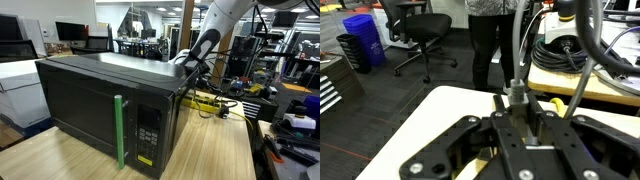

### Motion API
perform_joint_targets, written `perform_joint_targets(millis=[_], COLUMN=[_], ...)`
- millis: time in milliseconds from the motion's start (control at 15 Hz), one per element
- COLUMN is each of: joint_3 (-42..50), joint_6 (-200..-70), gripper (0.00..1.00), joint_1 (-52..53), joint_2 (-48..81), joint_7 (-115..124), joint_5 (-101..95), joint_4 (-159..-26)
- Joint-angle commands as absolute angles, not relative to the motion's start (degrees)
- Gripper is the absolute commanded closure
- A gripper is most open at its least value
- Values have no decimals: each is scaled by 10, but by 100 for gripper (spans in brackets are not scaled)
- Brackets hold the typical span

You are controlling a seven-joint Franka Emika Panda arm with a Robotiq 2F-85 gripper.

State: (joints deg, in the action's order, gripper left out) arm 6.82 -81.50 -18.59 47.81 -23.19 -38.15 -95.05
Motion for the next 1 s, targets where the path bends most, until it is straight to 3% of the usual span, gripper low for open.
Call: perform_joint_targets(millis=[0, 933], joint_3=[71, 72], joint_6=[-827, -825], gripper=[93, 93], joint_1=[-185, -185], joint_2=[461, 471], joint_7=[-221, -220], joint_5=[-369, -365], joint_4=[-965, -953])
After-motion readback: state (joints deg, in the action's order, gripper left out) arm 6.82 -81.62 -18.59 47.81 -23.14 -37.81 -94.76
